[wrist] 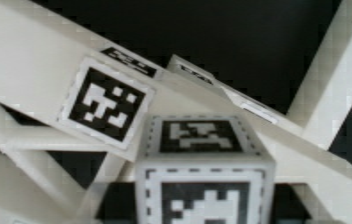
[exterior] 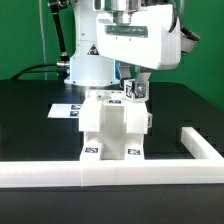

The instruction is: Assemble chair

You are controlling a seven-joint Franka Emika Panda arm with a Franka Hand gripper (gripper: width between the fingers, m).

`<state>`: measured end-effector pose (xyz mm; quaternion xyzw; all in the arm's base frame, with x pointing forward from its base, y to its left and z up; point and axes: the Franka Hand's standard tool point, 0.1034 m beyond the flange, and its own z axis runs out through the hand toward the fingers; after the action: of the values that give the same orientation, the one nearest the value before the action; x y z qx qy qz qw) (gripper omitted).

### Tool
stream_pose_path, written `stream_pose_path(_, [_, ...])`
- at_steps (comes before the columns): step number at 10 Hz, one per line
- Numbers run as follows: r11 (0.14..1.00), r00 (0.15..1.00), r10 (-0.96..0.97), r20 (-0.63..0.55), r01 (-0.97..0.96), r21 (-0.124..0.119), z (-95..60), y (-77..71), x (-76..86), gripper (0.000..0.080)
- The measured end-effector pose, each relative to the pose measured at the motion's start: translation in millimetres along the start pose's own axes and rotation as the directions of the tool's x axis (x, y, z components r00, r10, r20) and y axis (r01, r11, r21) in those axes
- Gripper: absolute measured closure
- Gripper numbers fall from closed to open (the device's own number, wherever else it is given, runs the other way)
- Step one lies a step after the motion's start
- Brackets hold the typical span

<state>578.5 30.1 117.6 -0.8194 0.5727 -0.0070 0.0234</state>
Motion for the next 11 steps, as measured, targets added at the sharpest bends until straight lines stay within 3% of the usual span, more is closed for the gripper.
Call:
stream_pose_path(1, [1.000,1.000,-0.015,0.000,0.015,0.000,0.0,-0.1,0.0,0.0428])
stream_pose_path(3, [0.997,0.997,-0.071,0.006,0.071,-0.008,-1.2,-1.6,-4.0,0.0179])
stream_pose_path(8, [0.906,0.906,-0.423,0.008,0.423,-0.003,-1.0,-1.7,-6.0,0.0150])
stream_pose_path(10, [0.845,0.845,-0.535,0.008,0.535,-0.003,-1.0,-1.7,-5.8,0.0150])
stream_pose_path(11, [0.768,0.768,-0.640,0.006,0.640,-0.007,-1.0,-1.7,-6.4,0.0150])
